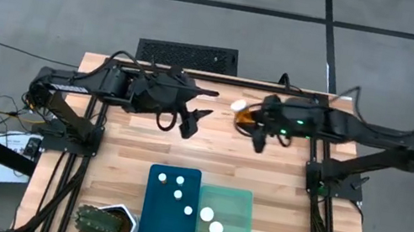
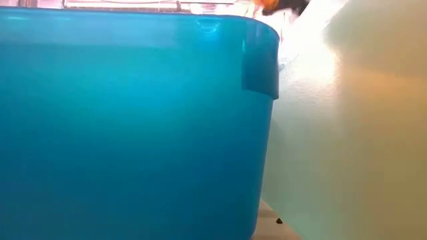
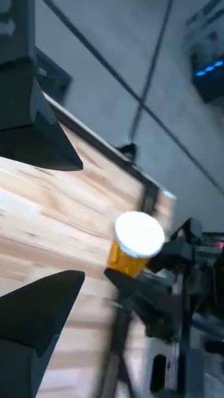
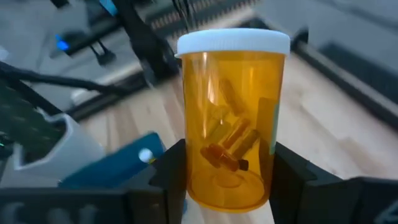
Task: Pick and place medicine bottles into bin by pill shape (circle, oval)
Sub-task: Put the large orange pill bottle into the green bin
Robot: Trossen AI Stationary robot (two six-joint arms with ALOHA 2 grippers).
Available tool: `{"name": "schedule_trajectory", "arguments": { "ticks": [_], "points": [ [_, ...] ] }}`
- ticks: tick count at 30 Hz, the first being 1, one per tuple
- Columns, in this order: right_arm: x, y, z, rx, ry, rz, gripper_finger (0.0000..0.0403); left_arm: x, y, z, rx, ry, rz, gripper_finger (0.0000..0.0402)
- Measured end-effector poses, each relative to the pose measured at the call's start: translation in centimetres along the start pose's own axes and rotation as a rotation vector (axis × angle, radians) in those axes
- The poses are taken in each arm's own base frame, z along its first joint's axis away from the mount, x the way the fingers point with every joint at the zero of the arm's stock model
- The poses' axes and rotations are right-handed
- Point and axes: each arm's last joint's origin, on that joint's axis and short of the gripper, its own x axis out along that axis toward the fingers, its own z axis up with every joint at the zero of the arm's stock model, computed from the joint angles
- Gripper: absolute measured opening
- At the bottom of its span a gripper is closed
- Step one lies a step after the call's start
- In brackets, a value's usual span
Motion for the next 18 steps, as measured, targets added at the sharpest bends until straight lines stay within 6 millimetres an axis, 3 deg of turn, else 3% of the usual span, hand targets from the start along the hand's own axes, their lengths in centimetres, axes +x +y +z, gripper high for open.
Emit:
{"name": "schedule_trajectory", "arguments": {
  "ticks": [3,7,13,18],
  "points": [
    [-2.6,1.0,0.2,-0.042,-0.080,0.036,0.0178,0.7,-0.1,0.5,-0.042,-0.079,-0.016,0.0268],
    [-4.6,2.1,-0.1,-0.110,-0.135,0.064,0.0181,1.4,0.1,1.4,-0.132,-0.188,-0.095,0.0275],
    [-4.9,3.3,-0.8,-0.161,-0.125,0.086,0.0181,2.4,0.4,2.0,-0.181,-0.283,-0.225,0.0299],
    [-4.2,3.8,-1.2,-0.188,-0.099,0.092,0.0184,4.0,-0.3,1.4,-0.150,-0.207,-0.389,0.0315]
  ]
}}
